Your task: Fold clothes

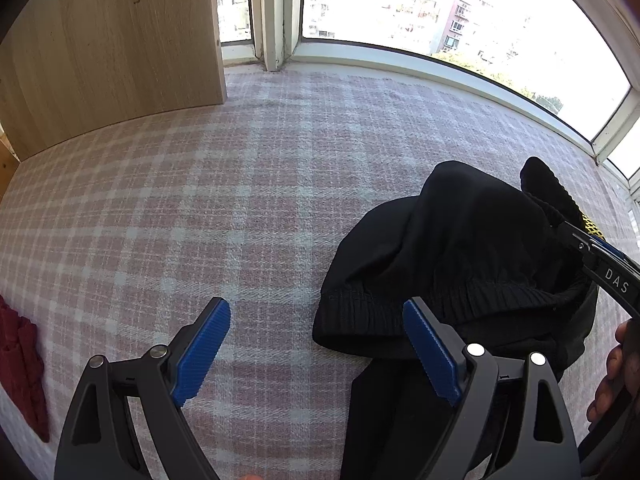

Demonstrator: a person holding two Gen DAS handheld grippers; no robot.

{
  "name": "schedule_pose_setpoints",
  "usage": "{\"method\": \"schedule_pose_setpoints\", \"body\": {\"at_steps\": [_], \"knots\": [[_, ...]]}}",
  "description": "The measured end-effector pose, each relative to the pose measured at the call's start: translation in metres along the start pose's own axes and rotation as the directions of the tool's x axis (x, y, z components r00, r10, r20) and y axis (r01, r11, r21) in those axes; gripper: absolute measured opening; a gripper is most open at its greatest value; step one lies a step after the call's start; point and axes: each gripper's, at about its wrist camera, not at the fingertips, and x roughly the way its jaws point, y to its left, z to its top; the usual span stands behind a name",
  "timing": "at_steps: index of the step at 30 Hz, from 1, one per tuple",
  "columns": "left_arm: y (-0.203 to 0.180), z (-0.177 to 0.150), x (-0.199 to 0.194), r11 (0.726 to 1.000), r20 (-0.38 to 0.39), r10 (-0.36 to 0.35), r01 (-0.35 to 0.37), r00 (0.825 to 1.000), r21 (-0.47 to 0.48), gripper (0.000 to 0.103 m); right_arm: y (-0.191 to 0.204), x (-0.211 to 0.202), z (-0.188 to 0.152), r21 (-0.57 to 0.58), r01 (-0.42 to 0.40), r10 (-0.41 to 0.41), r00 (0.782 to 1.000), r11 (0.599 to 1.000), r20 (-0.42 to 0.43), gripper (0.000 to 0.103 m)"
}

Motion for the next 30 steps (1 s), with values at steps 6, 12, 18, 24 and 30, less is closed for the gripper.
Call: {"method": "schedule_pose_setpoints", "body": {"at_steps": [6,12,18,24,30], "knots": [[0.026,-0.006,-0.001,1.000,-0.030,0.004,-0.005,1.000,-0.019,0.088,0.019,0.004,0.023,-0.040,0.036,-0.035,0.999,0.999,0.024,0.064],[0.004,-0.007,0.009,0.999,-0.078,-0.048,0.047,0.996,-0.010,0.088,0.030,0.031,0.050,-0.058,0.067,-0.067,0.998,0.996,0.009,0.064],[-0.017,-0.004,0.026,0.994,-0.128,-0.108,0.107,0.986,-0.017,0.088,0.042,0.050,0.054,-0.095,0.071,-0.072,0.997,0.993,-0.007,0.064],[-0.012,0.004,0.034,0.995,-0.128,-0.095,0.092,0.987,-0.032,0.088,0.047,0.012,0.058,-0.120,0.073,-0.064,0.995,0.990,0.074,0.064],[-0.022,0.004,0.036,0.996,-0.139,-0.087,0.085,0.986,-0.018,0.091,0.068,0.045,0.084,-0.188,0.079,-0.080,0.997,0.979,-0.001,0.064]]}}
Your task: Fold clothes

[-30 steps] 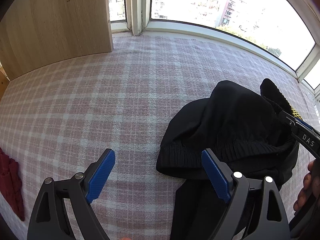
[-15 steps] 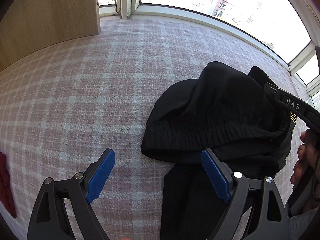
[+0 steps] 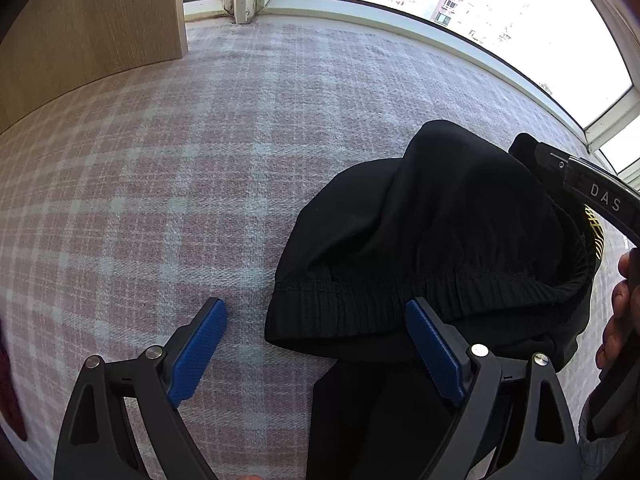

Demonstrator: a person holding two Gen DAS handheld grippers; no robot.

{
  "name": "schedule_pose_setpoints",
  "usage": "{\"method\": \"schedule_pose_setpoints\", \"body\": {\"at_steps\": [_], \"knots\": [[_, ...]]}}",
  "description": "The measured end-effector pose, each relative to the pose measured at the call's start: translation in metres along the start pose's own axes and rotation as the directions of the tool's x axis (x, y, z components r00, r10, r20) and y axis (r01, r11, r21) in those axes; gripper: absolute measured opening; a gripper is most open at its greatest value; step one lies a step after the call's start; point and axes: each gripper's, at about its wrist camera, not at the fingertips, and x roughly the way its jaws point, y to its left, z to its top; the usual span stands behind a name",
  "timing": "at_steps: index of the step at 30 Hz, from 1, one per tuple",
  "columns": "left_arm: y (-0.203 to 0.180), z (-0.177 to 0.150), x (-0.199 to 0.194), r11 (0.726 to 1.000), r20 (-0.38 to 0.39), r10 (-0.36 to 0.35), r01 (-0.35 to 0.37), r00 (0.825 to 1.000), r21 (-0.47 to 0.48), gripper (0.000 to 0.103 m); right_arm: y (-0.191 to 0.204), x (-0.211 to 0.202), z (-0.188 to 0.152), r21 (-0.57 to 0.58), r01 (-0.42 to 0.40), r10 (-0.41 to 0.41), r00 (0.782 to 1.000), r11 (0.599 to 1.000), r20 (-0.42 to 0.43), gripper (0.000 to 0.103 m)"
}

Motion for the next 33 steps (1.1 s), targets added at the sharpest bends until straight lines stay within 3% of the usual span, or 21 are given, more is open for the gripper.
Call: {"method": "schedule_pose_setpoints", "body": {"at_steps": [2,6,7,8,9,13,14,17,19,25,26,27,28,30,33], "knots": [[-0.001,0.000,-0.001,1.000,-0.009,-0.008,0.008,1.000,-0.008,0.091,0.006,0.015,0.001,-0.012,0.005,-0.006,0.998,1.000,-0.061,0.064],[0.000,0.002,-0.002,0.998,-0.004,-0.050,0.050,0.999,-0.030,0.089,0.010,0.021,-0.001,-0.003,-0.003,0.003,0.997,1.000,-0.075,0.061],[0.000,0.004,-0.003,0.998,0.004,-0.060,0.060,0.998,-0.024,0.087,0.008,0.020,-0.001,0.001,-0.008,0.008,0.998,1.000,-0.066,0.040],[-0.001,0.006,-0.003,0.997,0.012,-0.070,0.070,0.997,-0.017,0.075,0.007,0.019,-0.001,0.004,-0.012,0.012,0.998,1.000,-0.057,0.022],[-0.002,0.007,-0.003,0.996,0.012,-0.083,0.083,0.996,-0.011,0.065,0.005,0.019,-0.001,0.012,-0.016,0.016,0.999,1.000,-0.052,0.011],[-0.003,0.016,-0.004,0.995,0.025,-0.098,0.098,0.995,-0.003,0.039,-0.007,0.016,-0.007,0.048,-0.035,0.037,0.999,0.998,-0.037,0.008],[-0.002,0.017,-0.004,0.994,0.027,-0.109,0.109,0.994,-0.012,0.027,-0.012,0.011,-0.010,0.065,-0.042,0.044,0.999,0.997,-0.029,0.008],[0.002,0.021,-0.006,0.991,0.040,-0.132,0.133,0.990,-0.025,0.016,-0.035,-0.003,-0.016,0.118,-0.061,0.060,0.998,0.991,0.008,0.007],[0.003,0.023,-0.010,0.990,0.053,-0.137,0.138,0.989,-0.018,0.016,-0.062,-0.009,-0.014,0.153,-0.068,0.061,0.997,0.986,0.047,0.007],[0.005,0.014,-0.026,0.991,0.070,-0.134,0.132,0.989,0.026,0.020,-0.091,-0.058,-0.014,0.229,-0.074,0.041,0.989,0.971,0.144,0.007],[0.006,0.013,-0.028,0.991,0.066,-0.133,0.132,0.989,0.030,0.038,-0.095,-0.065,-0.017,0.238,-0.072,0.036,0.988,0.969,0.152,0.007],[0.009,0.010,-0.031,0.990,0.061,-0.139,0.138,0.988,0.024,0.068,-0.099,-0.072,-0.021,0.246,-0.069,0.031,0.987,0.967,0.157,0.007],[0.012,0.007,-0.034,0.989,0.056,-0.145,0.144,0.988,0.018,0.077,-0.105,-0.077,-0.029,0.255,-0.066,0.026,0.987,0.965,0.158,0.007],[0.015,-0.004,-0.036,0.988,0.034,-0.152,0.151,0.988,0.017,0.078,-0.108,-0.086,-0.057,0.273,-0.056,0.016,0.989,0.960,0.146,0.007],[0.011,-0.020,-0.038,0.994,0.020,-0.099,0.098,0.995,0.042,0.080,-0.105,-0.097,-0.122,0.306,-0.033,-0.002,0.994,0.951,0.114,0.007]]}}
